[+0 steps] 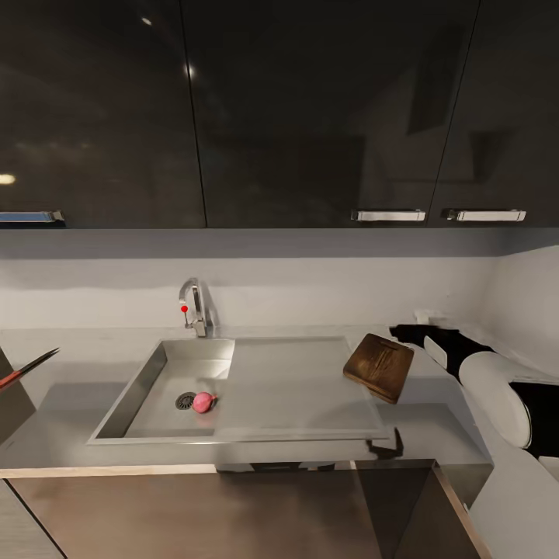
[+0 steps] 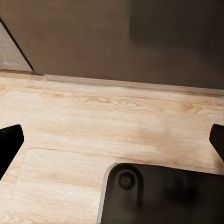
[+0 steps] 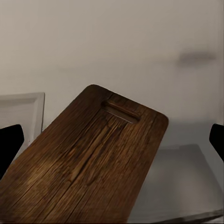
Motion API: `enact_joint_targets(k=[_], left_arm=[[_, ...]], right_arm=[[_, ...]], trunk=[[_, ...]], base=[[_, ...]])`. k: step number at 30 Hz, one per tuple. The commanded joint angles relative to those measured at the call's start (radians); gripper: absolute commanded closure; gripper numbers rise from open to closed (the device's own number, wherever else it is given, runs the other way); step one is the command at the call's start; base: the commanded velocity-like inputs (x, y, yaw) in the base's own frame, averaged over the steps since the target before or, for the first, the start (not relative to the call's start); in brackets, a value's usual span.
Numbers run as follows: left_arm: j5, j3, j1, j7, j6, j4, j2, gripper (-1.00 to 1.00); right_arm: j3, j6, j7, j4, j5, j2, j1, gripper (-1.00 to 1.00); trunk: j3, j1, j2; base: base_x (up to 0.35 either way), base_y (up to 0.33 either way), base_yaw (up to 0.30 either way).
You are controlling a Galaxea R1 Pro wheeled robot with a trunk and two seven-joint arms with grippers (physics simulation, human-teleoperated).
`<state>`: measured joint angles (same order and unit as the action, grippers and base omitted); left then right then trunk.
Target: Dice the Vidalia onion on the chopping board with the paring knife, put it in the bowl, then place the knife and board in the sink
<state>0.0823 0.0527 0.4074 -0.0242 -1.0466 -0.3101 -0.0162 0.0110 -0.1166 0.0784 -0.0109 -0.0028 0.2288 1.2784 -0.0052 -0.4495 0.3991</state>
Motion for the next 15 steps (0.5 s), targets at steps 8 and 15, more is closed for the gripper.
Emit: enact_joint_targets(k=[8,15], left_arm=[[-0.003,0.004,0.001,-0.001,-0.001,-0.001,-0.001,-1.0],[-0.002,0.004,0.001,-0.003,-0.001,-0.001,-0.001,-1.0]], right_arm=[[0.0,-0.009,0.003,-0.002,0.0,0.004,-0.011,-1.0],[-0.002,-0.011,0.001,-0.003,0.0,0.01,-0.011,-1.0]], trunk=[[-0.001,0.0,0.001],[-0.001,0.0,0.001]], base=[[0.0,0.0,0.0],[0.071,-0.014,0.0]])
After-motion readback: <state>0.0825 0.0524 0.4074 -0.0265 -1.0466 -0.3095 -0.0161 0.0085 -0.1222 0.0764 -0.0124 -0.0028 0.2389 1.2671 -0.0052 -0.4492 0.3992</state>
